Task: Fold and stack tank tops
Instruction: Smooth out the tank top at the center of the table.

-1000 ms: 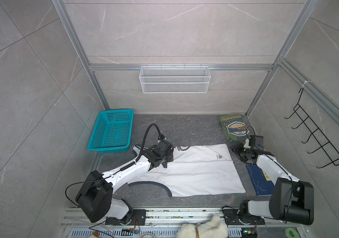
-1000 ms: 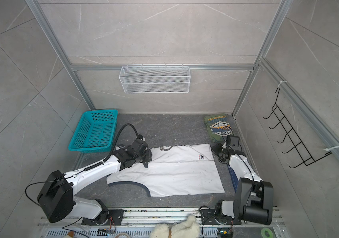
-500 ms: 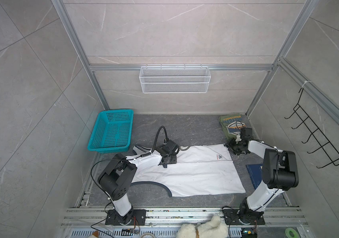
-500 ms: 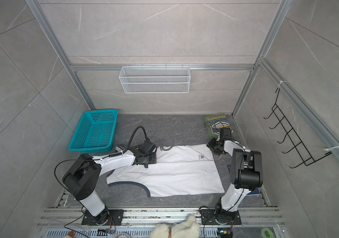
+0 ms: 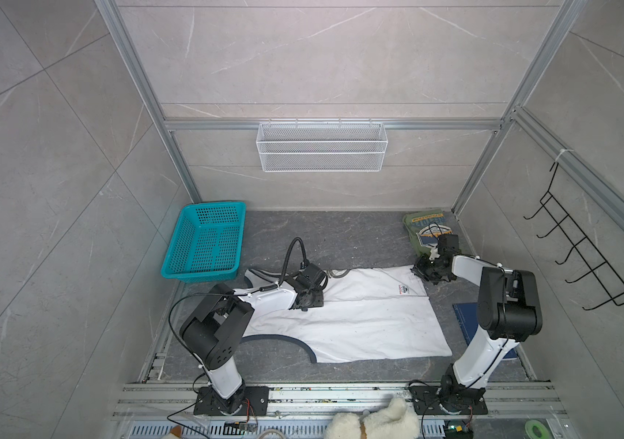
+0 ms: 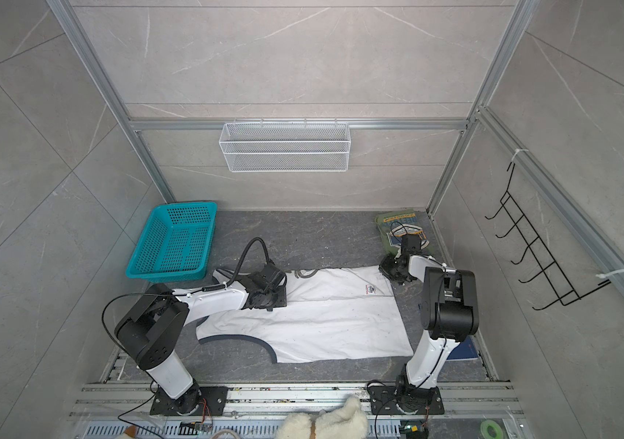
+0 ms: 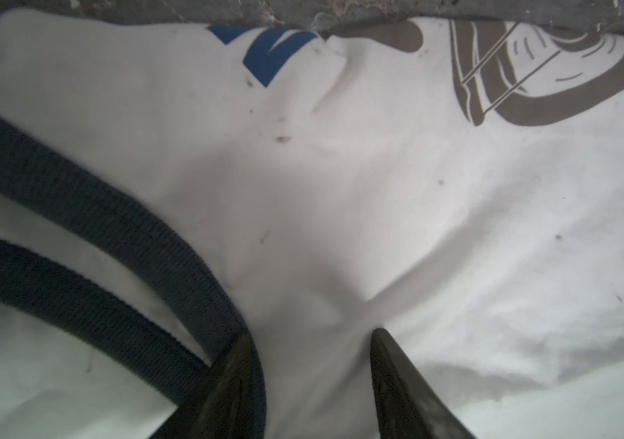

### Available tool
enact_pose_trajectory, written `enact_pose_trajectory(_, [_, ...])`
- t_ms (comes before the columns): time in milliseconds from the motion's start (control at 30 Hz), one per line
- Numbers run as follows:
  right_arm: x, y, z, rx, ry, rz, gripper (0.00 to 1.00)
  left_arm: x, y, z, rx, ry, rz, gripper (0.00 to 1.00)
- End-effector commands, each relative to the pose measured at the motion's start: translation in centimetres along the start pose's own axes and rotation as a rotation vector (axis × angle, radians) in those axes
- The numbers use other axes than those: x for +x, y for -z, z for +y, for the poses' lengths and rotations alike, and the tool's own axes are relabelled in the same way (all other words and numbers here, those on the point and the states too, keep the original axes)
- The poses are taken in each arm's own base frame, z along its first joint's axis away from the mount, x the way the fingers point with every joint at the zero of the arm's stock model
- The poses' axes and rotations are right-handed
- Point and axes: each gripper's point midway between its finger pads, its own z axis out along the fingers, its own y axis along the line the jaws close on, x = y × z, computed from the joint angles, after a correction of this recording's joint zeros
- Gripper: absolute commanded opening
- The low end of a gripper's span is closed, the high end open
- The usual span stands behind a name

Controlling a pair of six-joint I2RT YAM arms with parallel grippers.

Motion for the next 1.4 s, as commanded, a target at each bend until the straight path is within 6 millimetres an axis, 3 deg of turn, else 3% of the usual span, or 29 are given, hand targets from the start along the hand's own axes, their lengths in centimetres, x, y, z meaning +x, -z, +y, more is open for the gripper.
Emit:
enact_pose_trajectory(0, [-0.4, 0.6, 0.3, 0.021, 0.02, -0.011, 0.06, 0.3, 0.3, 0.5, -0.003, 0.025, -0.005, 0.54])
enact_pose_trajectory(233, [-1.9, 3.5, -0.4, 0.124, 0.033, -0.09, 0.03, 1.1, -0.1, 1.3, -0.023, 0.03, 0.008, 0.55])
enact_pose_trajectory(367, [-2.6, 4.1, -0.2, 0.14, 0.037, -0.113, 0.02, 1.3, 0.3, 1.4, -0.015, 0.037, 0.005, 0.55])
enact_pose_trajectory(567, [-2.8, 2.8, -1.4, 0.191, 0.022, -0.103, 0.0, 1.5, 1.5, 0.8, 0.015, 0.026, -0.009, 0.57])
enact_pose_trajectory(700, [-2.9, 1.5, -1.1, 0.177, 0.031, -0.077, 0.01, 1.6, 2.1, -0.2, 0.045, 0.01, -0.013, 0.57])
enact_pose_trajectory(833, [-3.1, 1.6, -1.3, 0.215, 0.044, -0.075, 0.12, 0.7, 3.4, -0.5, 0.048, 0.006, -0.038, 0.57])
enact_pose_trajectory(1000, [-3.1, 4.7, -0.7, 0.245, 0.061, -0.124, 0.43, -0.4, 5.1, -1.1, 0.068, -0.002, -0.07, 0.58])
enact_pose_trajectory(1167, [0.4, 6.8, 1.2, 0.181, 0.106, -0.109, 0.51, -0.9, 5.4, -1.8, 0.087, -0.011, -0.068, 0.57])
enact_pose_trajectory(1367, [6.4, 5.9, 2.0, 0.066, 0.121, 0.013, 0.51, -0.4, 3.0, -2.9, 0.095, -0.019, -0.01, 0.56])
